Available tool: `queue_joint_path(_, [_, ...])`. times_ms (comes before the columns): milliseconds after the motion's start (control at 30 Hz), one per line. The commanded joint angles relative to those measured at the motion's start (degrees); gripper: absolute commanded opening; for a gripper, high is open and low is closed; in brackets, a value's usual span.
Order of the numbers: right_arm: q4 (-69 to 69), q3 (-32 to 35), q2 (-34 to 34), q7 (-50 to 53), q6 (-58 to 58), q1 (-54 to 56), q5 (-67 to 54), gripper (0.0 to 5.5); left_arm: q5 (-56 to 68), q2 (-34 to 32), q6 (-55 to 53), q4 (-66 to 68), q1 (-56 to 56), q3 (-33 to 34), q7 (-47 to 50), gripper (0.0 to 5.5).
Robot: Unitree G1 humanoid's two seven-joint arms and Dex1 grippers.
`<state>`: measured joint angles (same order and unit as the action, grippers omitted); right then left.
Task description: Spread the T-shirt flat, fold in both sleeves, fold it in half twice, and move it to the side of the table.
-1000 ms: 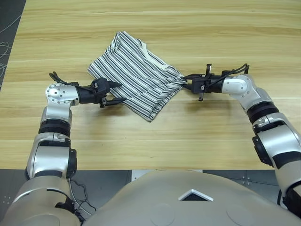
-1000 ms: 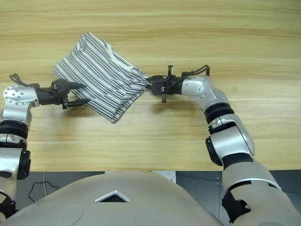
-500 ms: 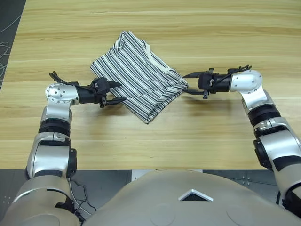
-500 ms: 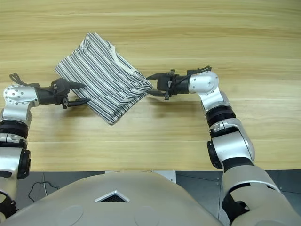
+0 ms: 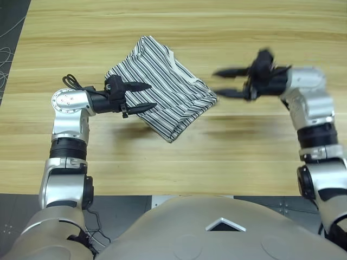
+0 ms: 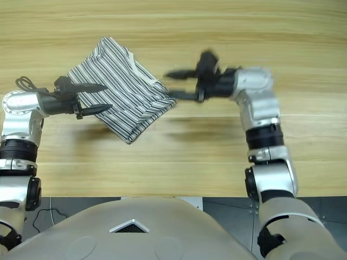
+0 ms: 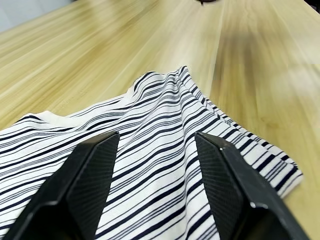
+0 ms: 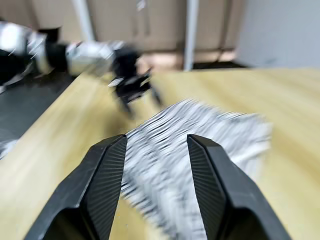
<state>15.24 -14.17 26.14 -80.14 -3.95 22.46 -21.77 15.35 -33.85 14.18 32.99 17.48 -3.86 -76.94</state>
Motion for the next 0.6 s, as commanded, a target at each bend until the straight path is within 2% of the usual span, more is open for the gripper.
queue_joint_path(33, [-2.25,-1.18,-1.06,2.18,1.90,0.79,3.20,2.22,-1.44,0.36,0.46,-0.42,-0.48,-0.46,0.80,2.81])
queue_joint_path(133, [1.49,1.66,-6.94,12.58,4.24,4.86,5.12,2.22,-3.21,1.39,2.36,0.07,-0.19,-1.16,2.56,2.81])
queue_joint_path(200, [0.90,2.09,-9.29,15.48,4.09,5.55,4.88,2.22,-3.73,2.57,3.03,-1.16,-0.91,-1.50,3.85,2.81])
queue_joint_path(367, [0.85,3.22,-10.87,18.29,3.76,6.43,5.02,2.22,-5.78,4.68,5.08,-2.25,-2.47,-3.23,5.98,2.81])
queue_joint_path(600, [10.38,1.46,-14.54,33.31,0.32,11.84,14.91,2.22,-7.56,6.44,5.29,-4.36,-5.23,-7.19,5.57,2.81])
